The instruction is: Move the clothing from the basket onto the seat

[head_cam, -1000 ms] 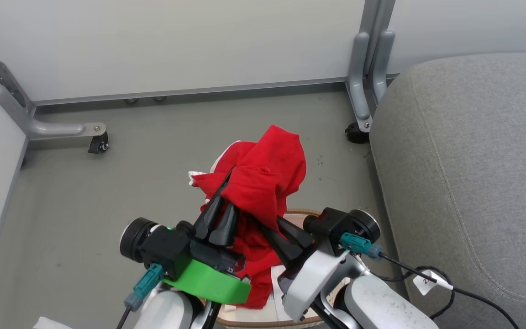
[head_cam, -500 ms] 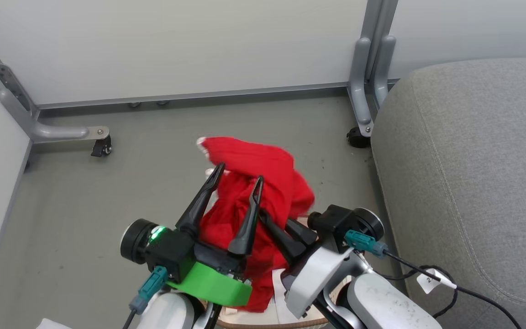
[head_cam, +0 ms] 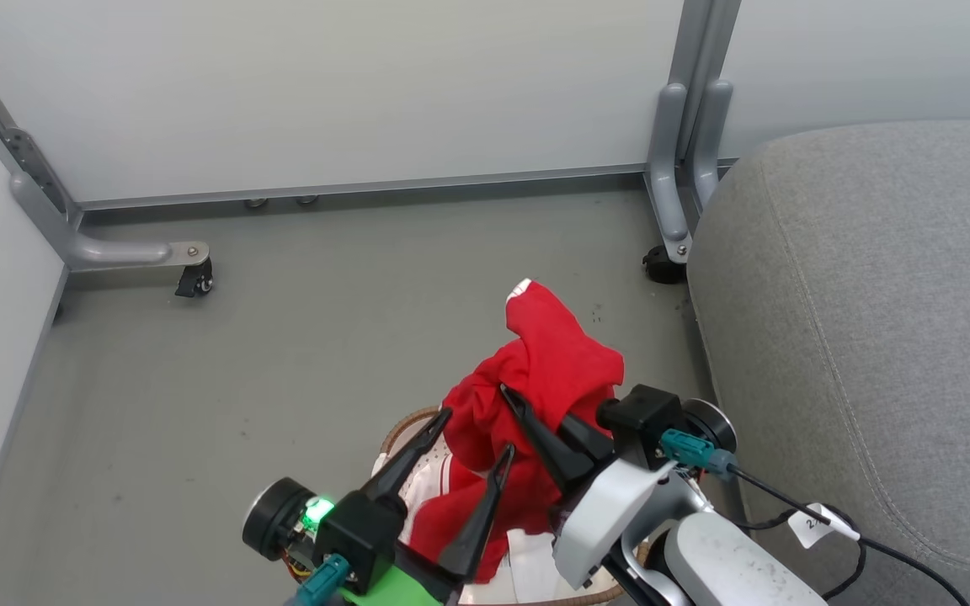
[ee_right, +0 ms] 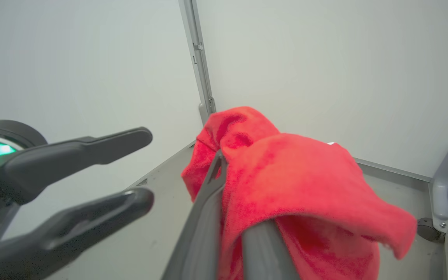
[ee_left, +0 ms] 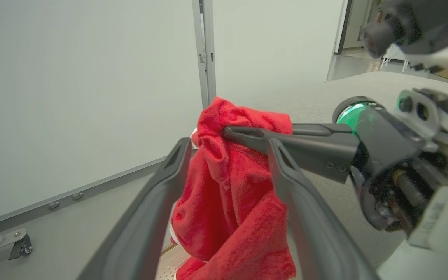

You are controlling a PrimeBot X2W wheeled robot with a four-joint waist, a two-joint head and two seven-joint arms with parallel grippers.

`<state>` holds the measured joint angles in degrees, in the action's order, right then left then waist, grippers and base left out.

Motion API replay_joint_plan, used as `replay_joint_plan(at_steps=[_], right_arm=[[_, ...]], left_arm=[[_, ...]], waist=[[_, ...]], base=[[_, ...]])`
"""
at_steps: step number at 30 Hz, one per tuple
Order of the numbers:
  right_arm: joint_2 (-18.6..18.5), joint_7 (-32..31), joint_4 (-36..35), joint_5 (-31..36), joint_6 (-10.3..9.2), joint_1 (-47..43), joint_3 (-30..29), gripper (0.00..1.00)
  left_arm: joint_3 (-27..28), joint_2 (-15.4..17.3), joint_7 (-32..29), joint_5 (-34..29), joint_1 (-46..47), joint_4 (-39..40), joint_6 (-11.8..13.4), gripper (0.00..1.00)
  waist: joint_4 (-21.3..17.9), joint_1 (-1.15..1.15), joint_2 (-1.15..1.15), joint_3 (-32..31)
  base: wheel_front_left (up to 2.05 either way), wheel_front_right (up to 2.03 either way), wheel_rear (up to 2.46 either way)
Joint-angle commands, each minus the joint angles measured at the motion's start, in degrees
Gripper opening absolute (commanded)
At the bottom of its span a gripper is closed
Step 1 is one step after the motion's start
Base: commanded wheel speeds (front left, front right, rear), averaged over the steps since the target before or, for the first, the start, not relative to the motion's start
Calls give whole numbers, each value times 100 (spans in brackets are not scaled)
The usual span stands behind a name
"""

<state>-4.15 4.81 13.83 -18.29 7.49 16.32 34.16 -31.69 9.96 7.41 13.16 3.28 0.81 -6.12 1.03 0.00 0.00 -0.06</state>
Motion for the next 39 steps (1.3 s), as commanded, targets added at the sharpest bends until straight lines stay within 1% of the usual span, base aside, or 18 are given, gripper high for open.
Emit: replay_joint_plan(at_steps=[1,8,13,19,25,30,33,39], right_arm=[[-14,10,27,26,0,-96,-22,0],[-36,16,138,30,0,-57,-79,0],[-36,38,219,22,0,-10,-66,0],[-44,101,305,42,0,54,-72,0],[-42,184,374,97,0,80,-234,0],[-35,229,383,161,0,123,-366,0],[-40,270,369,189,0,141,-528,0],[-1,404,316,255,0,147,-884,0]], left_arm=[[-57,68,-52,28,-107,33,-40,100],[-347,271,-271,90,-175,48,-83,100],[-423,332,-319,118,-108,-22,-91,100],[-395,394,-288,105,-76,-70,-15,100],[-423,375,-208,76,66,-186,16,100],[-430,359,-119,43,186,-244,60,100],[-454,336,-70,79,265,-248,45,100],[-446,442,-57,80,422,-174,32,100]], waist=[[0,0,0,3],[-26,0,0,37],[-75,0,0,55],[-348,0,0,134],[-858,0,0,270],[-1451,0,0,402],[-1794,0,0,510],[-2407,0,0,794]], base=[[0,0,0],[0,0,0],[0,0,0],[0,0,0],[0,0,0],[0,0,0],[0,0,0],[0,0,0]])
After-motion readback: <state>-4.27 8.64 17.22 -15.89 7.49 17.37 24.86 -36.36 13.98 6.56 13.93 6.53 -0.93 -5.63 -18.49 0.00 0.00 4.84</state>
